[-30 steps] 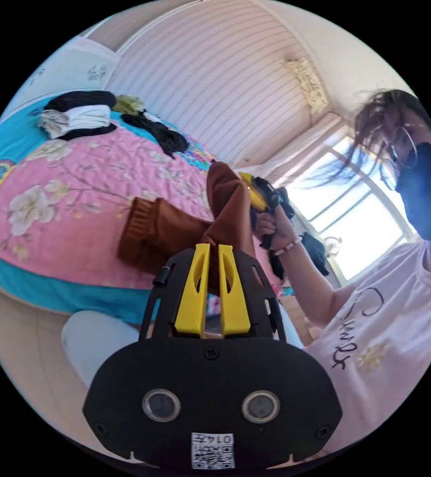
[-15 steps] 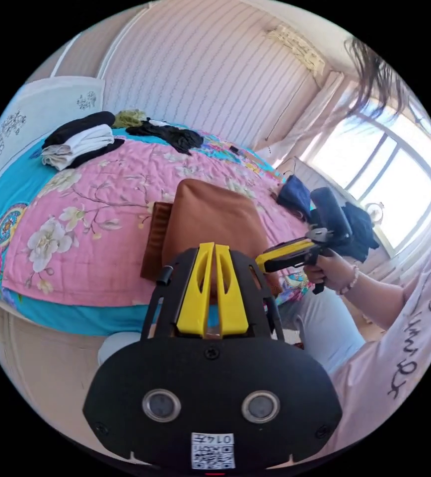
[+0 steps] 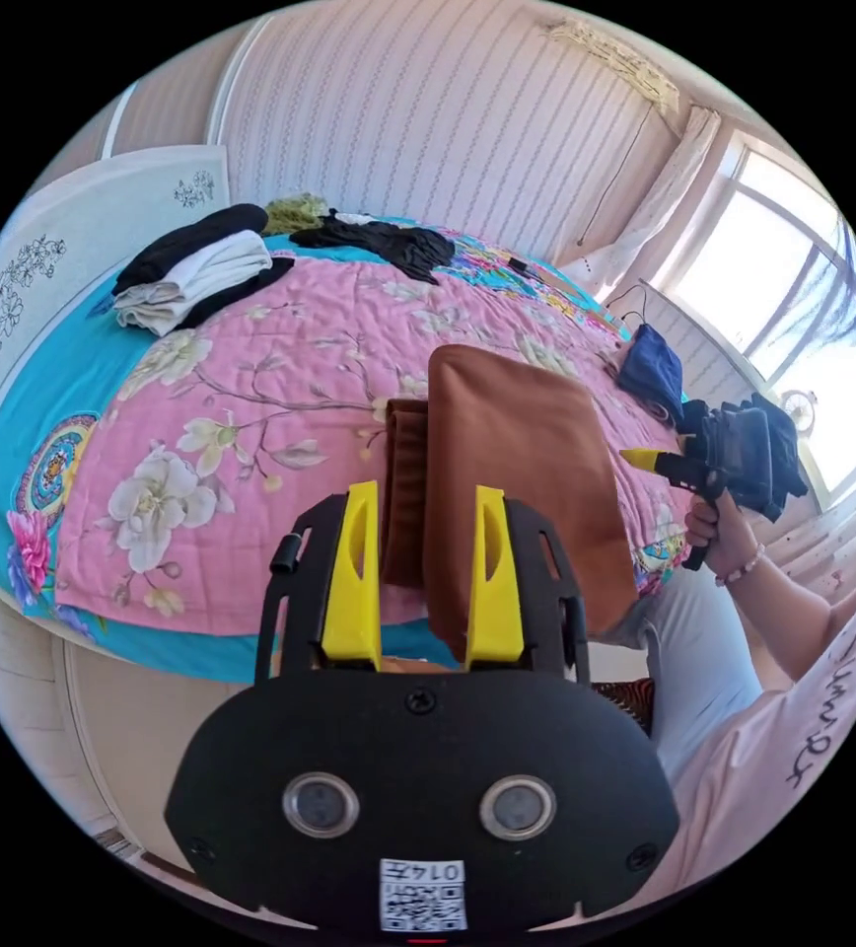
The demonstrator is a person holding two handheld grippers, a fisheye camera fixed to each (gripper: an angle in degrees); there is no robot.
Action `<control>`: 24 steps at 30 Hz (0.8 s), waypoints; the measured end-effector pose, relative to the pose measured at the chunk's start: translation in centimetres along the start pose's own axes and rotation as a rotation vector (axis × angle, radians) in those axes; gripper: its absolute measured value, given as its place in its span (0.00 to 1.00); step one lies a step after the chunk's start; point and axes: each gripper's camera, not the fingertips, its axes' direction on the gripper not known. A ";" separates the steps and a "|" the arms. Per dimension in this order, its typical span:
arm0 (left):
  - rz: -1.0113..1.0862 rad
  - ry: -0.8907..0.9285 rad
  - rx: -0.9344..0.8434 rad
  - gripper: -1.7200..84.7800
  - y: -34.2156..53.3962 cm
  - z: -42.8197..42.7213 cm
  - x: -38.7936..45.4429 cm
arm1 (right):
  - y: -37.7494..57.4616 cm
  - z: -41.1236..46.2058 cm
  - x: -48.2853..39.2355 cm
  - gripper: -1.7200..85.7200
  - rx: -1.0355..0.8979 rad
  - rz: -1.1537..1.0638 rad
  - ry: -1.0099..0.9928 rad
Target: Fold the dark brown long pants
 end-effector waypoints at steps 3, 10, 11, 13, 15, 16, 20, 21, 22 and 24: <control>-0.075 0.139 -0.023 0.21 -1.8 3.4 -1.9 | 0.1 -0.2 2.5 0.19 -0.036 0.160 0.097; -0.189 0.378 -0.114 0.19 -3.0 9.3 -5.1 | -0.7 1.7 3.0 0.16 -0.080 0.251 -0.190; -0.197 0.401 -0.124 0.17 -3.2 9.4 -5.2 | -1.1 1.5 2.4 0.15 -0.094 0.219 -0.170; -0.150 0.365 -0.123 0.14 -3.7 9.0 -4.6 | -3.0 0.6 -0.9 0.12 -0.154 0.041 -0.062; -0.124 0.337 -0.114 0.13 -4.2 8.6 -3.9 | -4.4 -0.1 -3.3 0.11 -0.191 -0.074 -0.023; -0.134 0.343 -0.098 0.12 -4.3 8.3 -3.6 | -5.4 -0.8 -4.7 0.11 -0.201 -0.133 -0.016; -0.160 0.480 0.059 0.11 -5.9 8.5 -0.2 | -8.8 -4.6 -7.6 0.10 -0.161 -0.260 0.020; -0.145 0.500 0.081 0.11 -6.6 8.8 0.8 | -10.0 -6.9 -7.9 0.10 -0.130 -0.283 0.035; -0.106 0.547 0.120 0.11 -8.3 9.6 3.4 | -11.3 -9.8 -8.1 0.10 -0.100 -0.300 0.057; -0.028 0.646 0.158 0.11 -12.1 11.5 8.2 | -13.2 -14.8 -8.0 0.11 -0.070 -0.327 0.134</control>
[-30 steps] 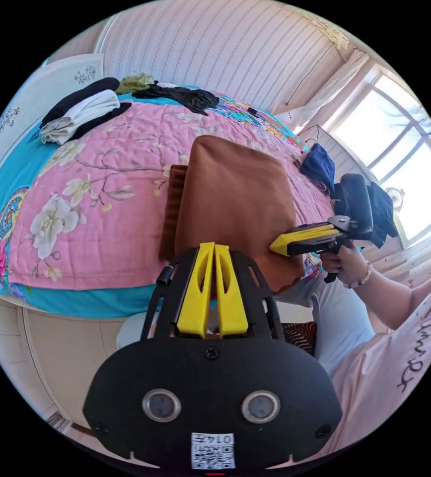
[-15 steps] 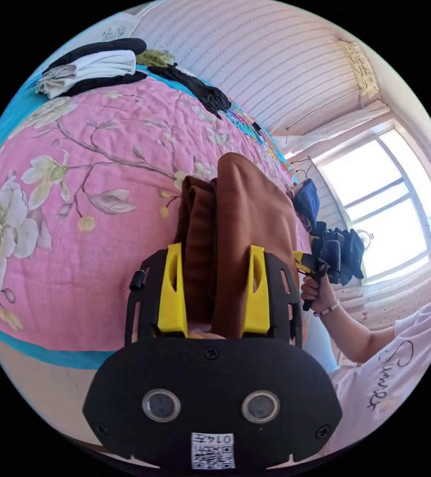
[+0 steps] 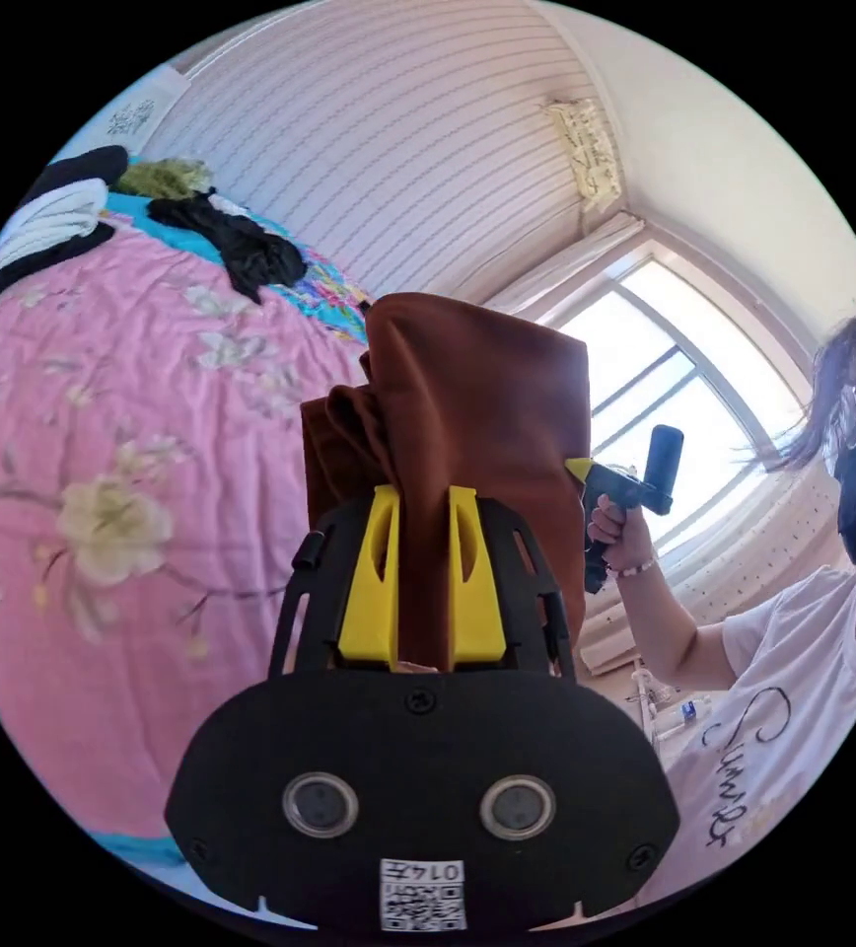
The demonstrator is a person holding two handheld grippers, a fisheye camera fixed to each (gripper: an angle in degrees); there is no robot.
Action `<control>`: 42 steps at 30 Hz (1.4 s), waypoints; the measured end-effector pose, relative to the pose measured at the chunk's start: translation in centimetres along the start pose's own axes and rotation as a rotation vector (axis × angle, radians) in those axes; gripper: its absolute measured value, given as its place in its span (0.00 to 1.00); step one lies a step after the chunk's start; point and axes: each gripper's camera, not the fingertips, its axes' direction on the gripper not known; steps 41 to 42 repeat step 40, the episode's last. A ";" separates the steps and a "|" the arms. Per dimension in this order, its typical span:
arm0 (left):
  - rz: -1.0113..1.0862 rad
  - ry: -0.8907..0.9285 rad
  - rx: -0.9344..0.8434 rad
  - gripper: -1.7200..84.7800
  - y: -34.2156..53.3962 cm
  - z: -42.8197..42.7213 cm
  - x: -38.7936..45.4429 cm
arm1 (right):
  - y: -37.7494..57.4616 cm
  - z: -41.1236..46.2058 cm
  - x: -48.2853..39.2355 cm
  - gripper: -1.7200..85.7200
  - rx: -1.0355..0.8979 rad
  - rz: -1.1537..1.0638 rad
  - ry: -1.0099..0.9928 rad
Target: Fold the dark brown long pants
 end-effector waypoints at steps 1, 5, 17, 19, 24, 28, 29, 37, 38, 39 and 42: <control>0.047 0.074 -0.006 0.11 -2.5 3.9 1.9 | -0.9 -3.7 1.3 0.11 -0.001 0.002 0.078; 0.144 0.137 -0.070 0.13 -11.2 20.2 8.3 | -3.6 -14.4 8.8 0.13 -0.033 0.191 0.287; 0.189 -0.130 -0.401 0.11 -11.5 40.2 9.8 | -3.8 -7.6 25.2 0.17 -0.561 0.590 0.460; 0.149 -0.109 -0.404 0.11 -11.6 38.7 8.9 | -5.5 -6.7 24.1 0.17 -0.581 0.537 0.512; 0.268 -0.172 -0.373 0.11 -11.0 28.6 7.2 | -9.3 -6.9 20.7 0.17 -0.544 0.468 0.595; 0.270 -0.358 -0.344 0.11 -8.9 13.5 1.6 | -15.2 -4.6 15.9 0.17 -0.456 0.307 0.583; 0.218 -0.426 -0.326 0.11 -8.5 8.7 -0.6 | -16.1 -3.8 15.3 0.17 -0.451 0.284 0.565; -0.089 -0.833 -0.011 0.10 -7.1 -21.8 -12.8 | -32.4 17.4 4.5 0.17 -0.461 -0.018 0.111; -0.112 -0.877 0.020 0.11 -7.4 -24.9 -14.3 | -33.6 19.1 3.5 0.17 -0.461 -0.037 0.085; -0.125 -0.895 0.035 0.11 -7.6 -26.2 -15.1 | -35.8 22.4 1.5 0.17 -0.455 -0.075 0.039; -0.157 -0.913 0.072 0.11 -8.0 -28.8 -16.8 | -37.9 25.5 -0.6 0.17 -0.442 -0.110 -0.002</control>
